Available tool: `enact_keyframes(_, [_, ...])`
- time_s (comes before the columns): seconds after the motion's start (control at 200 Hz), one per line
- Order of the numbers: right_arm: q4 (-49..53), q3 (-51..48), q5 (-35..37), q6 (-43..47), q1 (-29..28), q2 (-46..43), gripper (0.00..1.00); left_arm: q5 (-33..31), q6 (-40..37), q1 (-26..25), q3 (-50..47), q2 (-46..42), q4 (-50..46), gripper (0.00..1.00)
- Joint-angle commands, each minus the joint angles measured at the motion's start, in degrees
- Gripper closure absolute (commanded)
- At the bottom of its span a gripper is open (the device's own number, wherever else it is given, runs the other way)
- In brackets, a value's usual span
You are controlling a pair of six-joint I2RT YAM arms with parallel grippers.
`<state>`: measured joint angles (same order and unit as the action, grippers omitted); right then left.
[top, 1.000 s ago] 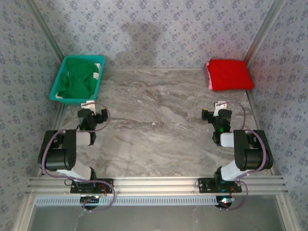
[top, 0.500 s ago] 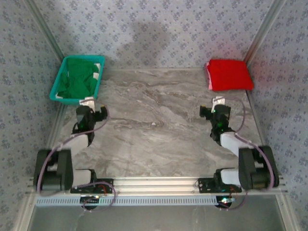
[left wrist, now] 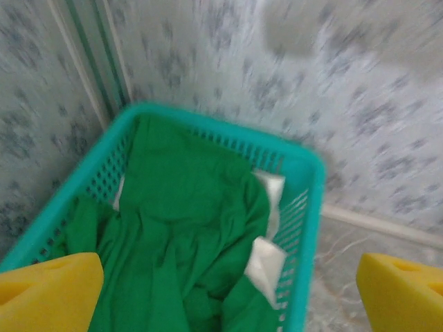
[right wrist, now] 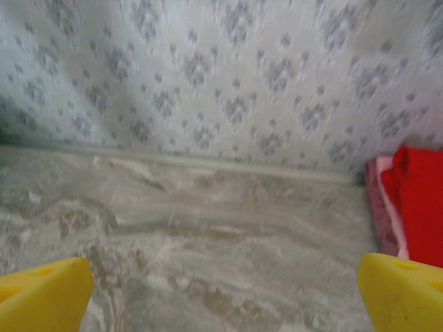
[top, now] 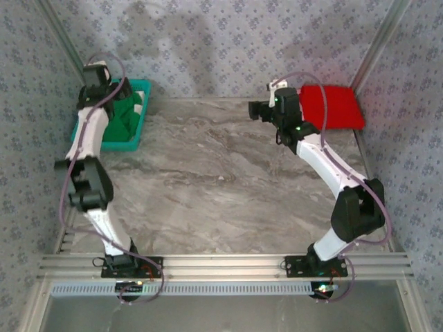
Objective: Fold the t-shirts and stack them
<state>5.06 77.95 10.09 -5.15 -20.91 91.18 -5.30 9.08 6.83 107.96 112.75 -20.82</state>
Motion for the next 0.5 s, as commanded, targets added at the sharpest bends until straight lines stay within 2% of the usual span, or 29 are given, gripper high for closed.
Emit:
enact_keyframes(0.0, [5.0,1.3,-1.3,-2.7,-0.1,-0.3,0.01,0.5,-1.0,1.8,15.8,10.2,-21.1,0.07])
enact_keyframes(0.17, [5.6,-4.7,1.4,-3.1,0.4,-4.1,0.01,0.2,-1.0,3.9,44.7,30.1,-35.0,0.09])
enact_keyframes(0.23, [6.6,-6.5,2.4,-2.7,0.8,-5.6,0.01,1.5,-1.1,4.4,51.5,35.1,-37.3,0.1])
enact_keyframes(0.445, [7.9,-11.5,3.5,-2.0,2.4,-9.5,0.01,1.5,-1.7,5.3,48.9,39.5,-31.0,0.13])
enact_keyframes(0.47, [8.0,-11.7,3.4,-1.7,2.4,-9.7,0.0,1.7,-2.0,5.4,48.5,39.8,-30.5,0.15])
enact_keyframes(0.495, [8.0,-11.7,3.2,-1.4,2.4,-9.7,0.0,2.1,-2.2,5.4,48.4,40.1,-30.1,0.22])
